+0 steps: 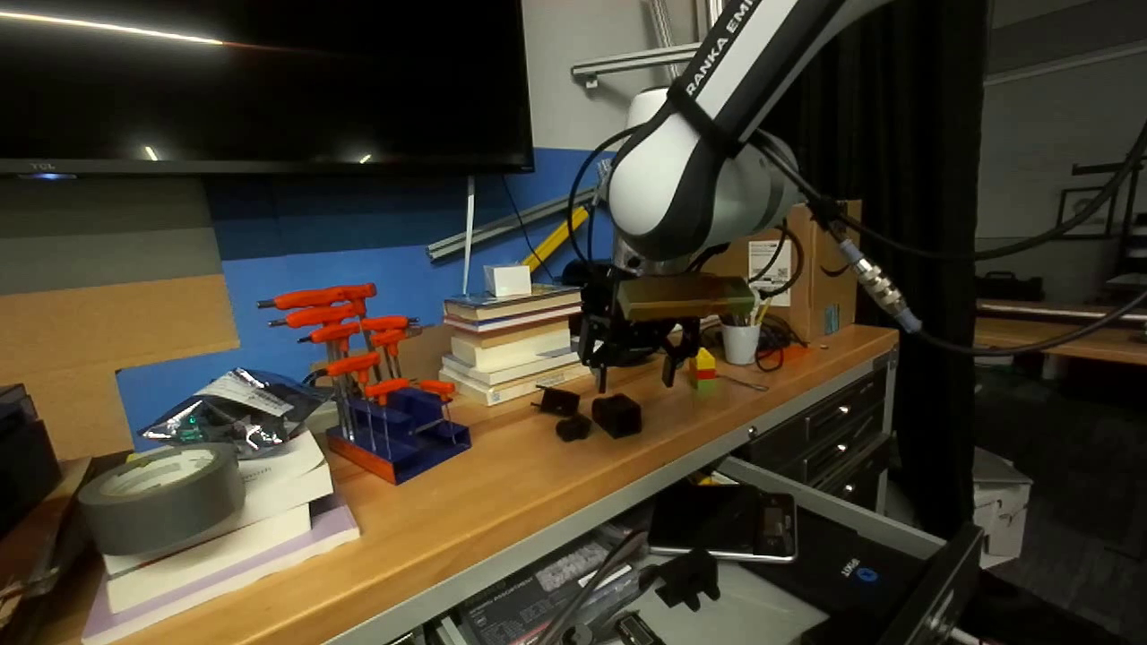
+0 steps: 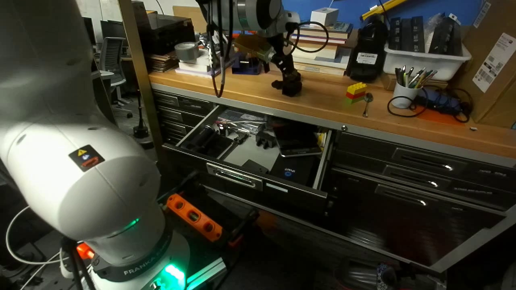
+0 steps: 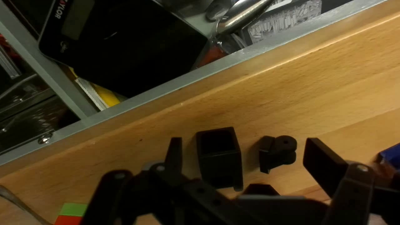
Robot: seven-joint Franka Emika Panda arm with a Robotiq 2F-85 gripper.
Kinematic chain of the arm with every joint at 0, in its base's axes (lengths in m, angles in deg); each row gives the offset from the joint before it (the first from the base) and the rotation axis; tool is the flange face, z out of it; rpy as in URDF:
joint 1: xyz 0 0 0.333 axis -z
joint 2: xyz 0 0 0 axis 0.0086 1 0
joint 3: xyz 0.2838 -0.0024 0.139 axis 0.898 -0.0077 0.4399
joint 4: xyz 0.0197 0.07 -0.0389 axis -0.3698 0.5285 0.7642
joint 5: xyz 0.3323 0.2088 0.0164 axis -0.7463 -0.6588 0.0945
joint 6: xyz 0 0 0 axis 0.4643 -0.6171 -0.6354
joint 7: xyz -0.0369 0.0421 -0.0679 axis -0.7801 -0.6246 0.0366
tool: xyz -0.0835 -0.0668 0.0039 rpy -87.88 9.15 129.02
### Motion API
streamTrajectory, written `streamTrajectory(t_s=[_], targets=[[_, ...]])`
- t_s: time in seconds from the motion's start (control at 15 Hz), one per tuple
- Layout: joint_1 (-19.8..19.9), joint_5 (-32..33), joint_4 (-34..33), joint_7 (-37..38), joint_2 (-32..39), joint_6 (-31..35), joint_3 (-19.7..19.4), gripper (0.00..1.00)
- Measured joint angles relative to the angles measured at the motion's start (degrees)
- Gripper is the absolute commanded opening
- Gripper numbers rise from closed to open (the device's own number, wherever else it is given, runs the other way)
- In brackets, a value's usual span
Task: Remove the black objects from the countertop and place them in the open drawer, close the drawer
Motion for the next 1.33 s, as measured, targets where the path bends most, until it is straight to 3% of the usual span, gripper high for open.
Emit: streamTrajectory(t_s=[0.73, 0.8, 0.93, 1.27, 1.33], targets=[[-7.23, 2.97, -14.28, 0.65, 16.24, 0.17, -10.35, 1.00], [-7.51, 2.97, -15.21, 0.65, 17.24, 0.17, -10.89, 0.75], [-7.96, 2.97, -16.76, 0.64, 18.96, 0.17, -11.70, 0.66], [-8.27, 2.31, -18.84, 0.69, 20.83, -0.35, -12.07, 0.27], [-8.43, 2.15, -19.21, 0.90, 20.77, -1.03, -12.11, 0.27]])
